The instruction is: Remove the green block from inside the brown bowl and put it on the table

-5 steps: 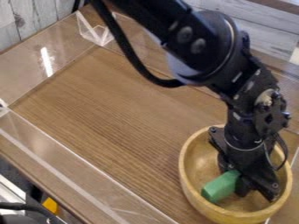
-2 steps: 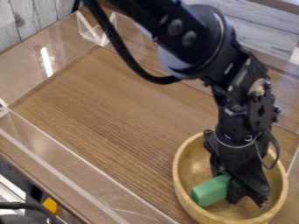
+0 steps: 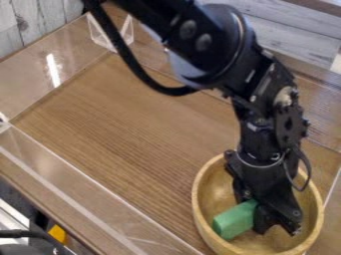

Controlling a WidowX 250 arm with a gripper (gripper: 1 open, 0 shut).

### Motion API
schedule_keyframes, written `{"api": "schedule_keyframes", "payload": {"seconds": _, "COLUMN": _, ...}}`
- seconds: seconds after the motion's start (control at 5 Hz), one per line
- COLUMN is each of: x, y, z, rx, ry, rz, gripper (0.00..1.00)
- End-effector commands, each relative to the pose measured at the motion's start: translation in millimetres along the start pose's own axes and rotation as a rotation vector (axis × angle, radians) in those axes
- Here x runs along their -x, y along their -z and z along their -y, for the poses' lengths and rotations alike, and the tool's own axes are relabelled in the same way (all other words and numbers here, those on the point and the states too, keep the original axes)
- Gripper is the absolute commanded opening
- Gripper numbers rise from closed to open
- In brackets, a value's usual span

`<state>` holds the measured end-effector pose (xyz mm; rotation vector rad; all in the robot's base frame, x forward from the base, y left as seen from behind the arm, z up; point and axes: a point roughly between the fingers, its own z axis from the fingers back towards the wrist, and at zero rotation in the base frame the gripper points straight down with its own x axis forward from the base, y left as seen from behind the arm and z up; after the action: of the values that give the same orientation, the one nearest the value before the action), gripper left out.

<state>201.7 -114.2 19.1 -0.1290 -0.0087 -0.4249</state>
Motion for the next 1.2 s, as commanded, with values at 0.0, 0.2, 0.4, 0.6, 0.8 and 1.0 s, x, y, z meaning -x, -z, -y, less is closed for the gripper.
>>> {"api": "schedule_keyframes", "payload": {"seconds": 0.0, "x": 6.5, "y": -3.7, "z": 3.5, "rx": 0.011, "ry": -0.005, "rz": -0.002, "gripper": 0.00}}
{"api": "schedule_keyframes", "payload": {"seconds": 0.2, "x": 9.7, "y": -1.7, "z": 8.2, "rx": 0.019, "ry": -0.013, "rz": -0.005, "gripper": 0.00}}
{"api": "schedule_keyframes", "payload": {"seconds": 0.4, "x": 12.7, "y": -1.0, "z": 13.4, "rx": 0.027, "ry": -0.020, "rz": -0.012, "gripper": 0.00}}
{"api": "schedule_keyframes", "payload": {"seconds": 0.6, "x": 24.5, "y": -3.3, "z": -2.1, "rx": 0.037, "ry": 0.017, "rz": -0.024, "gripper": 0.00}}
{"api": "schedule_keyframes", "payload": {"seconds": 0.8, "x": 29.7, "y": -18.4, "z": -11.0, "rx": 0.046, "ry": 0.037, "rz": -0.024, "gripper": 0.00}}
{"api": "schedule_keyframes", "payload": {"seconds": 1.0, "x": 28.0, "y": -25.0, "z": -12.1, "rx": 0.049, "ry": 0.058, "rz": -0.027, "gripper": 0.00}}
